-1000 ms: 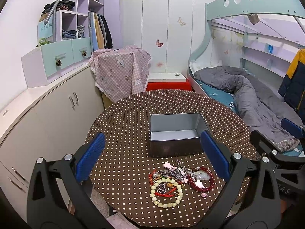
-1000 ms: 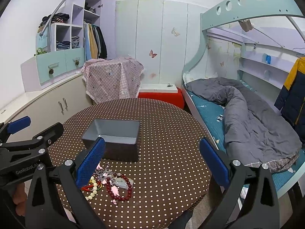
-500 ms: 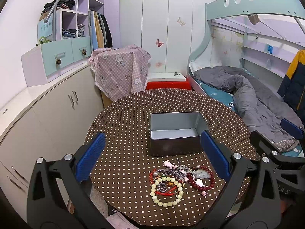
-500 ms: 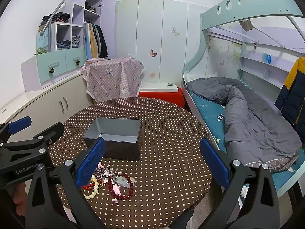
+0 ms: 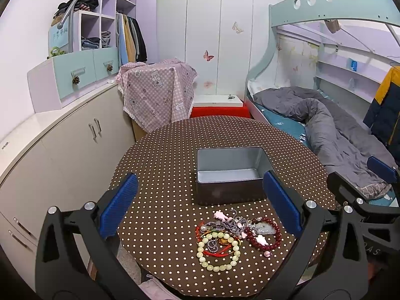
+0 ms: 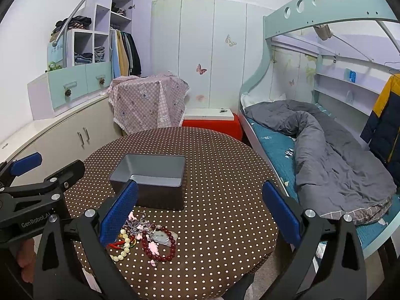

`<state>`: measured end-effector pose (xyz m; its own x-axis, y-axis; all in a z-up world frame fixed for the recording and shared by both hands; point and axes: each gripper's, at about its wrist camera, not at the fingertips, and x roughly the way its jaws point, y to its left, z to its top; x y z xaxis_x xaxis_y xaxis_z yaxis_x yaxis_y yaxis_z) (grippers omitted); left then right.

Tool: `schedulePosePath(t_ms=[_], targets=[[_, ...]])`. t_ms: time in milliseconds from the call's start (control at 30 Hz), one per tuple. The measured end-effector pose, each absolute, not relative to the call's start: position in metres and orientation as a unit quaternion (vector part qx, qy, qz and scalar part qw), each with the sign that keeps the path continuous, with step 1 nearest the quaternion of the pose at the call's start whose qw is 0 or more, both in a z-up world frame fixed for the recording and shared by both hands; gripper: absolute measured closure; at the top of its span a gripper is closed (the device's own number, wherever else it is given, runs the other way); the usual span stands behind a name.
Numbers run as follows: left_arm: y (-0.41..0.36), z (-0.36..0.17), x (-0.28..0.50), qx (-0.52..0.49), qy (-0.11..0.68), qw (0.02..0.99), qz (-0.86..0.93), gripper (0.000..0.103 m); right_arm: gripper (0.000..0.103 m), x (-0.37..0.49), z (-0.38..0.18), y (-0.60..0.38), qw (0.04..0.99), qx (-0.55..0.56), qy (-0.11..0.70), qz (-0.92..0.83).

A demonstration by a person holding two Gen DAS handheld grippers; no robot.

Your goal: Organize jewelry

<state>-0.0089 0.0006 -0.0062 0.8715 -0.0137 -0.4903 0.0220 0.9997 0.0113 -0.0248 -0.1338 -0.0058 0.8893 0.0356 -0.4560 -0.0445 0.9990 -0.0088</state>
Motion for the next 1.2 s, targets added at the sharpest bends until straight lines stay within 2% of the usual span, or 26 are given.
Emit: schedulePosePath(t_ms=[633, 1200], targets=[[0.003, -0.009, -0.006, 0.006, 0.261, 0.965, -0.010, 0.006, 0.008, -0.022, -0.007, -0.133, 0.971, -0.010, 0.239, 0.022], [0.013, -0.042, 0.021, -0.001, 0.354, 0.935, -0.006, 0.006, 0.008, 0.005, -0.044, -0.132, 0.949, -0.007, 0.315, 0.023]])
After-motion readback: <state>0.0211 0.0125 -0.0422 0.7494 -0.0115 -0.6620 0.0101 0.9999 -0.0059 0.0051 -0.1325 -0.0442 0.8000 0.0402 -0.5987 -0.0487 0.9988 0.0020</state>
